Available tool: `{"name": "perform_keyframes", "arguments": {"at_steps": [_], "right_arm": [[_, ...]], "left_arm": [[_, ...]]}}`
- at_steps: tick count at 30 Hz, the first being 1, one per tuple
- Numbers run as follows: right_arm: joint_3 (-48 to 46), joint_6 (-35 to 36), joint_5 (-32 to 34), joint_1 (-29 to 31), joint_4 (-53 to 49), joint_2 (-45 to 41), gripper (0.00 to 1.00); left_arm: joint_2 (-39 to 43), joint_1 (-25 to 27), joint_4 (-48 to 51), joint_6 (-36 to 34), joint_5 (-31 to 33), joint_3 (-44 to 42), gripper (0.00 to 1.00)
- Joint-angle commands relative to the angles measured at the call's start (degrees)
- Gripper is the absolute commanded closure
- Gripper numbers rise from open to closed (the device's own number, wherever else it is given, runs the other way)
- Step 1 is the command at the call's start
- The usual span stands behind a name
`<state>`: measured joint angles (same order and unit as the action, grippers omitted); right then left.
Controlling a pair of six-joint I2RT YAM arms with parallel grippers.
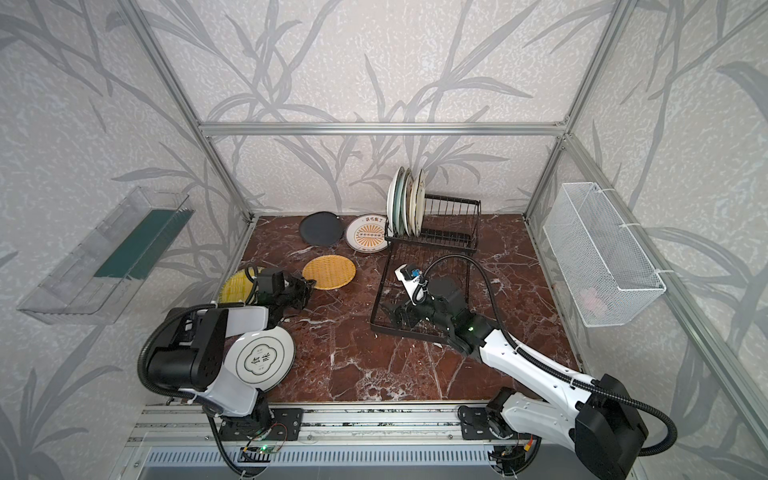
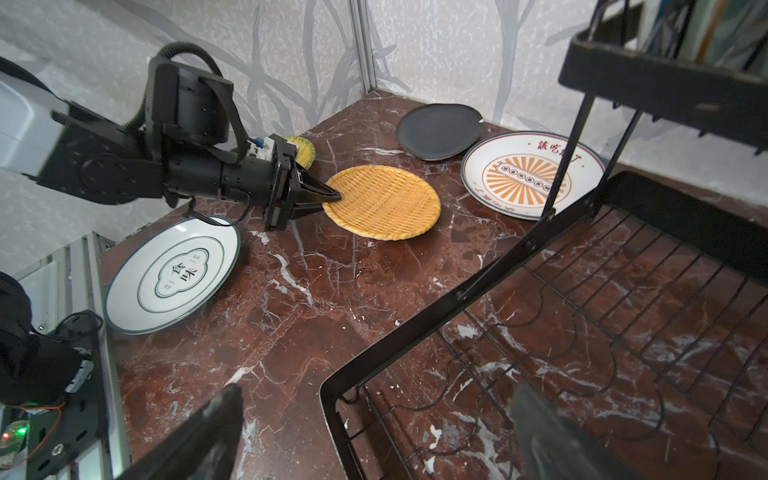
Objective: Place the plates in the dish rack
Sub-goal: 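Grasp the orange woven tray rim with the left gripper and tilt it upright, then lift the upright woven tray toward the right gripper while the right gripper approaches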
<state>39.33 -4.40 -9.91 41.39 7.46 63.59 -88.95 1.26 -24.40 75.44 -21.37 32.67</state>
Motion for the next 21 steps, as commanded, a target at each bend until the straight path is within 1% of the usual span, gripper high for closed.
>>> {"name": "perform_keyframes", "arguments": {"at_steps": [1,4,7,10,12,16,18,21], "right_arm": [[2.6,6.6,1.7,0.6,2.2,1.6,0.01],[4.0,12.1,3.7,2.0,3.8,4.0,0.01],[6.4,17.4,5.2,4.0,4.0,6.6,0.01],[8.6,23.3,5.9,6.5,4.0,9.0,0.01],[10.1,27.2,6.5,8.4,4.1,10.4,0.01],[13.3,29.8,7.2,10.0,4.4,13.4,0.0],[14.5,31.8,7.8,10.9,4.6,14.9,0.02],[16.9,33.4,8.5,12.0,4.3,17.5,0.03]], "left_arm": [[7.4,-0.5,16.8,-5.1,-1.1,4.3,1.0],[12.1,-0.6,29.3,-9.8,0.1,10.0,1.0],[13.5,-0.6,40.0,-12.5,-0.5,16.6,1.0],[13.7,-0.3,44.3,-13.1,-2.8,21.3,1.0],[13.9,0.5,47.9,-13.8,-2.8,24.5,1.0],[15.4,3.7,57.1,-13.6,2.8,30.7,1.0],[14.8,5.6,63.2,-13.2,6.8,35.0,1.0],[13.1,8.2,71.6,-13.0,9.8,40.9,1.0]]}}
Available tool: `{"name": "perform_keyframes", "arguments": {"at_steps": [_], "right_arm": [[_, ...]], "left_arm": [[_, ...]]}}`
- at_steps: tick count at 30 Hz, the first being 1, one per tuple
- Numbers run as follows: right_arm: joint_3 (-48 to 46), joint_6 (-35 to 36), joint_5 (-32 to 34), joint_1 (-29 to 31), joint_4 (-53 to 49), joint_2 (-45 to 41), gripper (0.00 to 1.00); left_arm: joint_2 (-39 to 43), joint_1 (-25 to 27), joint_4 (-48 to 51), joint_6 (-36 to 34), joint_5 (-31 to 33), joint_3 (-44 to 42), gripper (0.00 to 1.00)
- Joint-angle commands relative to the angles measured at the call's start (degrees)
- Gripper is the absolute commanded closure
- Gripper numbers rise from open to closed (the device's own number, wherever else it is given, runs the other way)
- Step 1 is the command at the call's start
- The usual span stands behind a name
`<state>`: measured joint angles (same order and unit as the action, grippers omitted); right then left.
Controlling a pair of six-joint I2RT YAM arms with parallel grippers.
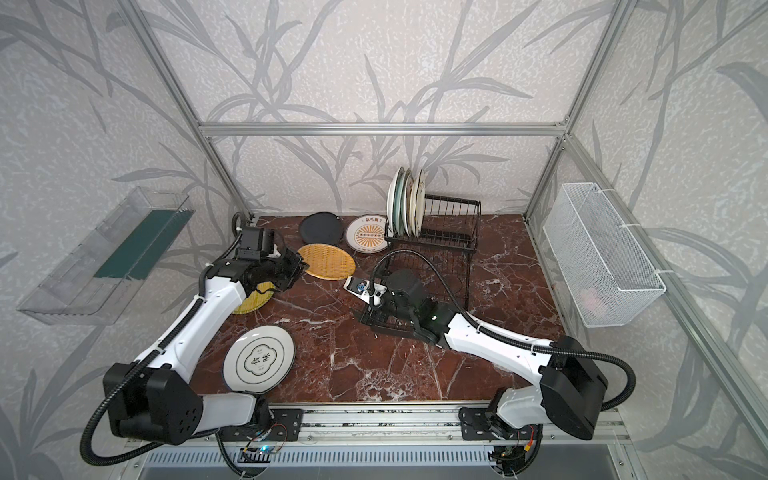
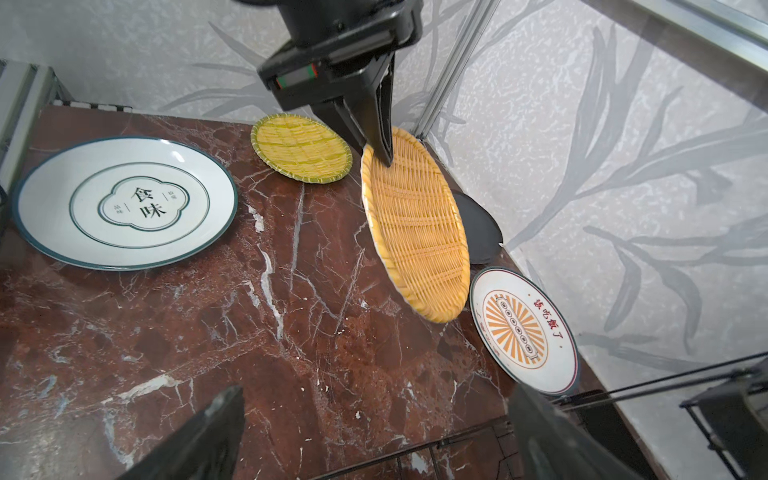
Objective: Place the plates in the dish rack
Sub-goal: 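Lift the upright woven tray toward the right gripper while the right gripper approaches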
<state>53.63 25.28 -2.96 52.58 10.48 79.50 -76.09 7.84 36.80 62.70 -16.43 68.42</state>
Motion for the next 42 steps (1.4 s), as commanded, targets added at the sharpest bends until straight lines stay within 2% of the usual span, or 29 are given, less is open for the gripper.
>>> {"name": "perform_keyframes", "arguments": {"at_steps": [1,6,13,20,25,29,39,42], "right_arm": [[3.4,3.9,1.1,1.1,1.2,2.4,0.04],[6.8,5.0,0.5,2.1,0.6,6.2,0.1],[11.3,4.0,1.6,2.3,0.9,10.8,0.23],[14.3,3.7,0.7,3.4,1.2,14.7,0.3],[16.5,3.1,0.7,3.8,1.3,17.3,0.4],[17.6,2.7,1.0,3.9,1.9,19.6,0.51],[18.4,1.3,0.3,4.1,3.8,20.9,0.97],[17.7,1.4,0.7,4.3,4.4,19.3,1.0]], "left_arm": [[0.2,2.6,11.6,-0.1,5.9,6.3,1.0],[0.7,5.5,14.4,0.4,8.9,9.5,1.0],[1.0,8.8,18.4,1.0,12.2,13.0,1.0],[2.0,10.2,19.2,2.5,13.0,12.7,1.0],[2.2,10.5,18.8,2.9,12.7,12.7,1.0],[2.7,10.5,18.8,3.1,12.7,12.6,1.0],[3.0,10.5,18.7,2.4,13.0,12.4,1.0],[2.9,10.4,17.7,1.9,12.2,11.4,0.99]]}}
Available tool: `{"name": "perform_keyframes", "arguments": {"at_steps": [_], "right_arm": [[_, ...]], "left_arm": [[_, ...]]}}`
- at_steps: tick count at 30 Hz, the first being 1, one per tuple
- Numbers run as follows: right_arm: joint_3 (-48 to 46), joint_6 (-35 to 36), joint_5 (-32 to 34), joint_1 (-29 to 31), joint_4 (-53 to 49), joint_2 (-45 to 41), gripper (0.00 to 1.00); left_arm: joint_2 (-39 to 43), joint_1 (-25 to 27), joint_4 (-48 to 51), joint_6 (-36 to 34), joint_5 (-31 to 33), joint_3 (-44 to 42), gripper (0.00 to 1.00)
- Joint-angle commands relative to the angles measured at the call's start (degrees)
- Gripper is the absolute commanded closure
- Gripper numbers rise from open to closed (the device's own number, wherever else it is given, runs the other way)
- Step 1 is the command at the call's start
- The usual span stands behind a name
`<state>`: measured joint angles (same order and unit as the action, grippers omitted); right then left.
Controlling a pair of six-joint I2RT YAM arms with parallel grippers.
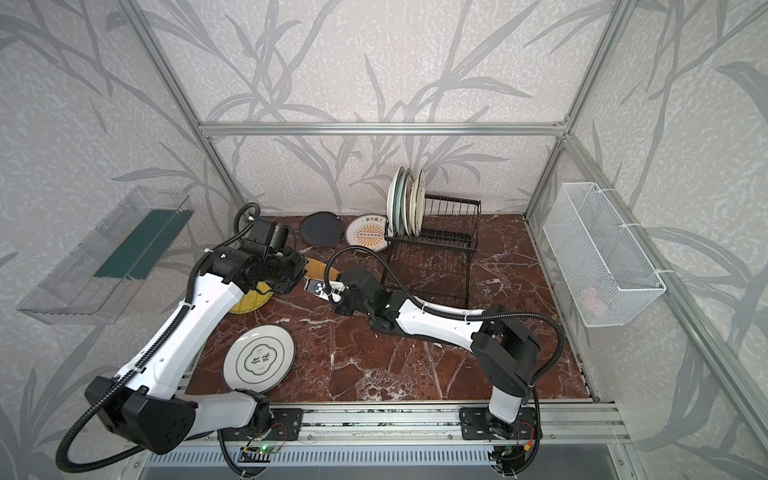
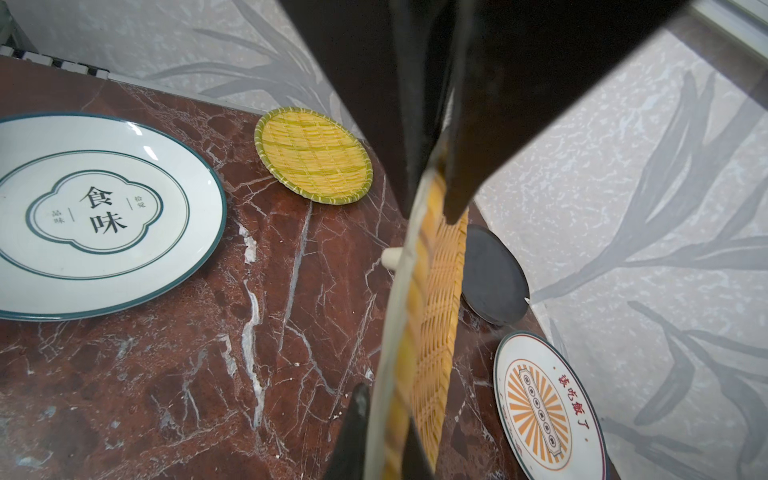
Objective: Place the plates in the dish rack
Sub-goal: 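Lift the upright woven tray toward the right gripper while the right gripper approaches, then grasp the woven tray rim with the right gripper while the left gripper releases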
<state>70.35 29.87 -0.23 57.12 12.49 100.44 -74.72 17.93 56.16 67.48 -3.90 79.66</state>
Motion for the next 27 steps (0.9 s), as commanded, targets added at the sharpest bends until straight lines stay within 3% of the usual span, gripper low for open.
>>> {"name": "perform_keyframes", "arguments": {"at_steps": [1,4,8,12,18,24,27], "right_arm": [[0.7,-3.1,-1.7,-0.2,2.6,-2.2,1.0],[0.4,-2.8,0.0,-0.2,1.8,-4.2,1.0],[-1.4,-3.3,2.7,-0.3,1.0,-7.1,1.0],[-2.6,-6.0,2.7,-0.2,-2.5,-11.8,1.0],[-2.5,-14.4,1.3,-0.3,-10.1,-20.8,1.0],[4.1,-20.7,-1.4,-0.9,-16.5,-26.8,1.0],[11.9,-27.3,1.6,-1.6,-21.4,-26.6,1.0]], "left_arm": [[1.6,0.3,-2.2,-3.0,-0.7,-0.2,0.94],[2.1,0.2,-5.0,-4.4,-0.7,-1.4,0.7],[5.3,-1.0,-8.7,-9.8,1.7,-0.8,0.01],[11.5,-2.6,-17.8,-18.9,2.3,-2.5,0.01],[20.8,-6.6,-34.7,-29.5,-5.8,-10.7,0.01],[25.0,-7.9,-51.6,-32.7,-14.6,-19.2,0.01],[24.3,-8.0,-58.4,-31.3,-20.5,-21.2,0.01]]}}
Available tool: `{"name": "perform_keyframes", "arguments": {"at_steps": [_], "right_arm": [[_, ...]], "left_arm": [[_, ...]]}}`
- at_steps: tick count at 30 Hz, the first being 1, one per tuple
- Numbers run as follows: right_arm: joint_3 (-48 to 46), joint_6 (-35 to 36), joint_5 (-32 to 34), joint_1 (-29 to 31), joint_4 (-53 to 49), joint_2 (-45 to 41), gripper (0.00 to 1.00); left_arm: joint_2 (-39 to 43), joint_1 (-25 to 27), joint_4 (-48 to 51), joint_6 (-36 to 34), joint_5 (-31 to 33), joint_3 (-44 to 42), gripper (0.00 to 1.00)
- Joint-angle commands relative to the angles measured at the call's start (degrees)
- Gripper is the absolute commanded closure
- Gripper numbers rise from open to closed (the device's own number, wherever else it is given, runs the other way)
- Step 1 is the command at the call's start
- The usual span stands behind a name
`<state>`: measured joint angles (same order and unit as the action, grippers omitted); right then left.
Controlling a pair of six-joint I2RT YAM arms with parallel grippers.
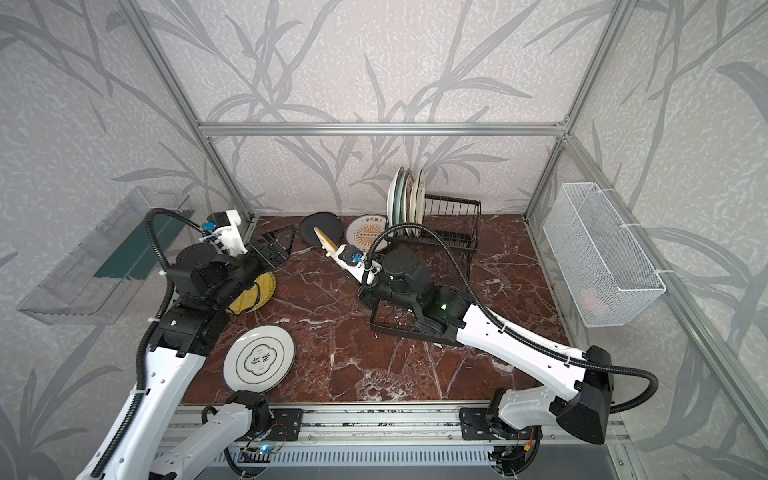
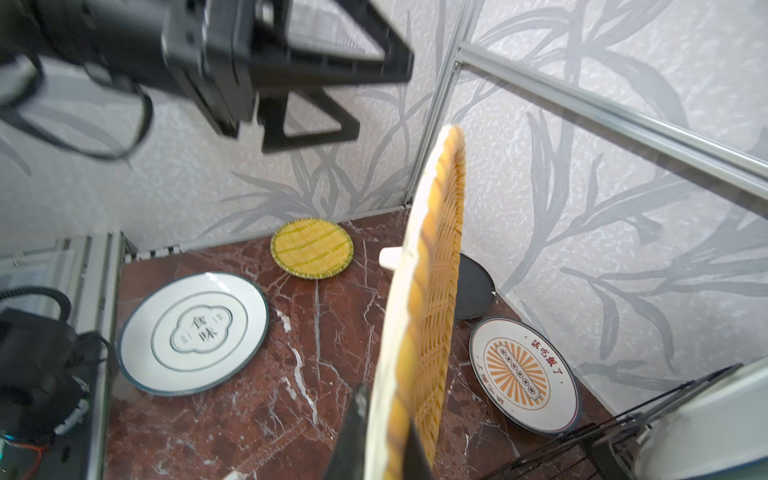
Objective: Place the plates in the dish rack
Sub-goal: 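Carry the woven tray to the rack with the right gripper while the left withdraws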
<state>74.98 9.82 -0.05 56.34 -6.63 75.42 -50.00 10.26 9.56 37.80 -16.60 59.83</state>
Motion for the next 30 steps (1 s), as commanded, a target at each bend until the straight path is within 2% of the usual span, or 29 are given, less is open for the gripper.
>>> {"name": "perform_keyframes", "arguments": {"at_steps": [1,5,9,15,20,25,30], "right_arm": [[10.2,-9.0,1.1,-1.7,-4.4,-1.1,1.0],[17.9,-14.7,1.0,-6.3,-6.1,0.0,1.0],[23.7,-20.2,0.8,-12.2,-7.0,0.9,1.0],[26.9,-26.9,5.9,-21.4,-8.4,1.0,1.0],[26.6,-32.1,6.7,-30.2,-10.3,1.7,1.0],[27.5,-33.3,7.3,-33.5,-13.2,4.6,1.0],[30.7,-33.3,7.9,-34.0,-16.6,10.4,1.0]], "left_arm": [[-0.6,-0.3,-13.7,-0.9,-9.1,-1.8,0.01],[-2.0,-0.3,-19.2,0.5,-13.4,-3.2,0.01],[-3.0,-0.3,-20.2,-0.8,-15.2,-3.2,0.01],[-5.0,-0.3,-19.3,-4.0,-15.8,-3.3,0.01],[-6.7,-0.3,-20.2,-4.9,-16.0,-4.2,0.01],[-7.5,-0.3,-22.0,-6.7,-15.6,-6.4,0.01],[-8.5,-0.3,-22.9,-7.8,-16.0,-8.5,0.01]]}}
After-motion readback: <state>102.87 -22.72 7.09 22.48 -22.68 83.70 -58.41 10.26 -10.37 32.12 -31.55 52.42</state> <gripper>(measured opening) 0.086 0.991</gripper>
